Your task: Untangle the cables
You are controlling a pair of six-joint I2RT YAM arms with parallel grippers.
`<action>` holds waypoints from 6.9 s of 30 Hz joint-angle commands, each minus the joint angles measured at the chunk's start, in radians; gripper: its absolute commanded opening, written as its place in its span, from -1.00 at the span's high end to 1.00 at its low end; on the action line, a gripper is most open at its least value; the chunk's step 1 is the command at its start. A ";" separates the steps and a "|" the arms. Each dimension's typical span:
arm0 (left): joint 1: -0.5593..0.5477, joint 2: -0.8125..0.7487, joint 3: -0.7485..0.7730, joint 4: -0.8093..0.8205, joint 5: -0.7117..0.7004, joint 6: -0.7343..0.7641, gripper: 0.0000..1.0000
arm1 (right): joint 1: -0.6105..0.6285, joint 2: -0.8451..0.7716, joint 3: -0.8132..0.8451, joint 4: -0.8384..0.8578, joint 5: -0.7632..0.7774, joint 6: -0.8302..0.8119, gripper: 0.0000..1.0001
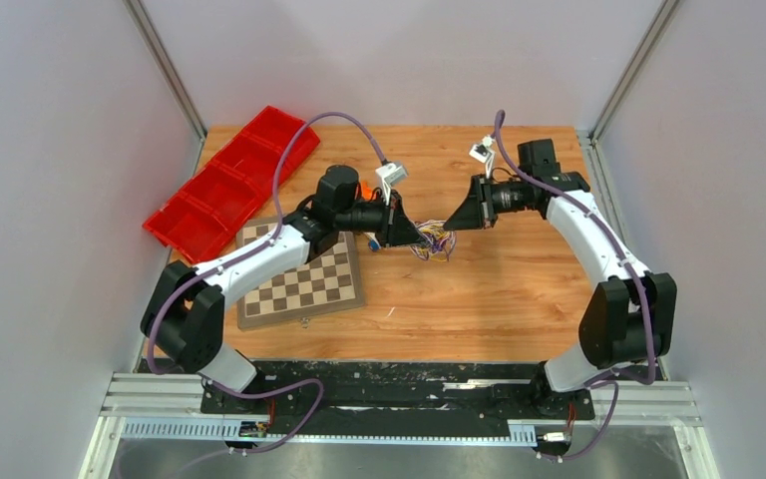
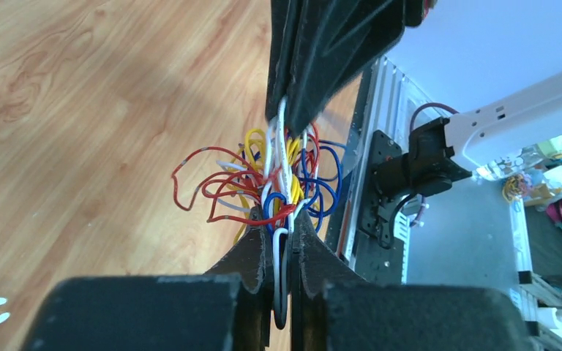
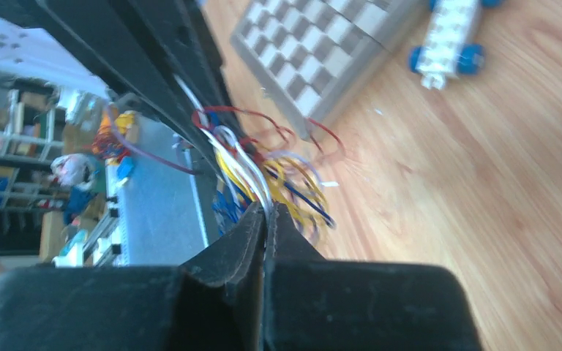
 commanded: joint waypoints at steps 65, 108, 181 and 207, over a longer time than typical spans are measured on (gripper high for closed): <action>0.146 -0.101 -0.096 -0.136 0.023 -0.112 1.00 | -0.148 -0.134 -0.164 0.224 0.214 0.194 1.00; 0.041 -0.042 0.178 -0.337 0.057 0.286 1.00 | 0.049 -0.106 0.026 0.059 0.091 -0.027 -0.89; 0.146 -0.168 0.216 -0.346 0.170 0.278 -0.82 | -0.122 -0.144 0.143 -0.265 -0.009 -0.361 0.92; 0.034 -0.047 0.137 -0.035 0.210 -0.082 -0.10 | 0.106 -0.231 0.027 -0.113 0.143 -0.277 0.94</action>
